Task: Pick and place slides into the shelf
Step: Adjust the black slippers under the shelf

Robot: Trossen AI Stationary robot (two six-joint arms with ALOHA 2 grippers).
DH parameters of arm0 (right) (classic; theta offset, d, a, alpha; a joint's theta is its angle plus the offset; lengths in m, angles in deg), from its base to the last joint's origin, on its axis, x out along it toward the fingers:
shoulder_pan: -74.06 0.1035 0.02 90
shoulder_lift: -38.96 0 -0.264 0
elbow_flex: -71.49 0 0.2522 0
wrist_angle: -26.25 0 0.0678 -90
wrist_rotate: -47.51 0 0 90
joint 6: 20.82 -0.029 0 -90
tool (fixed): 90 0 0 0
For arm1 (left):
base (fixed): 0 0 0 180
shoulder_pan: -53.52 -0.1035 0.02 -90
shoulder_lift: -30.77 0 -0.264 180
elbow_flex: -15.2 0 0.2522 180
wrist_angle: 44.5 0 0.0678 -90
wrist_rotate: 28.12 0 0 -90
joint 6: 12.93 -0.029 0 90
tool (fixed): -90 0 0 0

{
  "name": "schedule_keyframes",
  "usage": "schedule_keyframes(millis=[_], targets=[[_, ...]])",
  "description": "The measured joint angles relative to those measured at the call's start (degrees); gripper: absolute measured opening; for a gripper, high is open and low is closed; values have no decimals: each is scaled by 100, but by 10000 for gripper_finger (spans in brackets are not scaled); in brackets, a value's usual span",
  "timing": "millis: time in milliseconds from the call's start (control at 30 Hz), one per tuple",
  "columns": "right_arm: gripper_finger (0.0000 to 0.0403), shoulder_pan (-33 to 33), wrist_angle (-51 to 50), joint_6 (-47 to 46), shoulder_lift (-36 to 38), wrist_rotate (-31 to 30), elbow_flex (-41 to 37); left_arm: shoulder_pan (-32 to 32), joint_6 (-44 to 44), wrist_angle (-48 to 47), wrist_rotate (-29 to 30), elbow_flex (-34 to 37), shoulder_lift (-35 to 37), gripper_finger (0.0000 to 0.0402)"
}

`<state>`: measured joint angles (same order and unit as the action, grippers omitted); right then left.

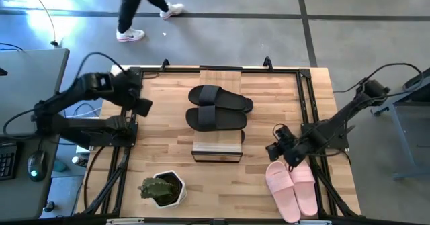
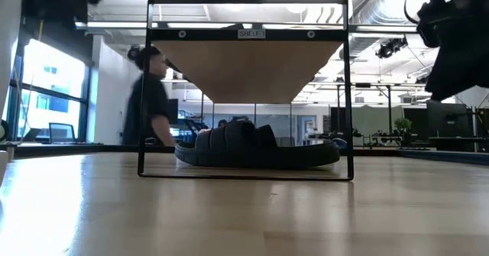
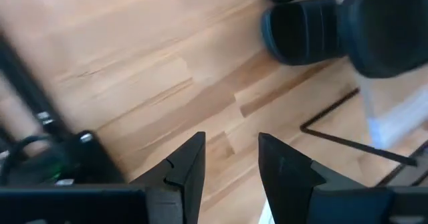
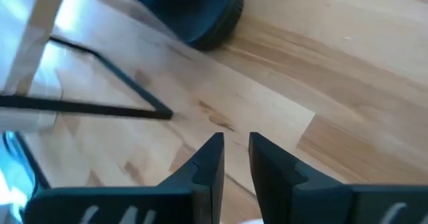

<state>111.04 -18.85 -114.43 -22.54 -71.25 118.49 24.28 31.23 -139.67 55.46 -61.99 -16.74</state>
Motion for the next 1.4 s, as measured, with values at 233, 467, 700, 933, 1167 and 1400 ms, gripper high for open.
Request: schedule_keyframes(millis=[233, 467, 700, 933, 1167, 1400], targets=[[57, -204, 440, -970, -877, 20, 0, 0, 174, 1997, -778, 2260, 709, 122], [44, -609, 1440, -1161, -1556, 1, 4, 0, 305, 4388, -1200, 3939, 596, 122], [20, -1110, 2173, -1295, -2103, 55, 4, 0, 720, 6503, -1451, 4763, 243, 122], [1, -1586, 3227, -1294, -2712, 215, 4, 0, 685, 7201, -1402, 4842, -457, 122], [0, -1670, 3657, -1633, -3200, -22, 2, 0, 526, 7634, -1449, 4844, -1036, 122], [0, -1670, 4189, -2106, -3455, -454, 8, 0, 538, 8061, -1488, 4844, -1261, 122]])
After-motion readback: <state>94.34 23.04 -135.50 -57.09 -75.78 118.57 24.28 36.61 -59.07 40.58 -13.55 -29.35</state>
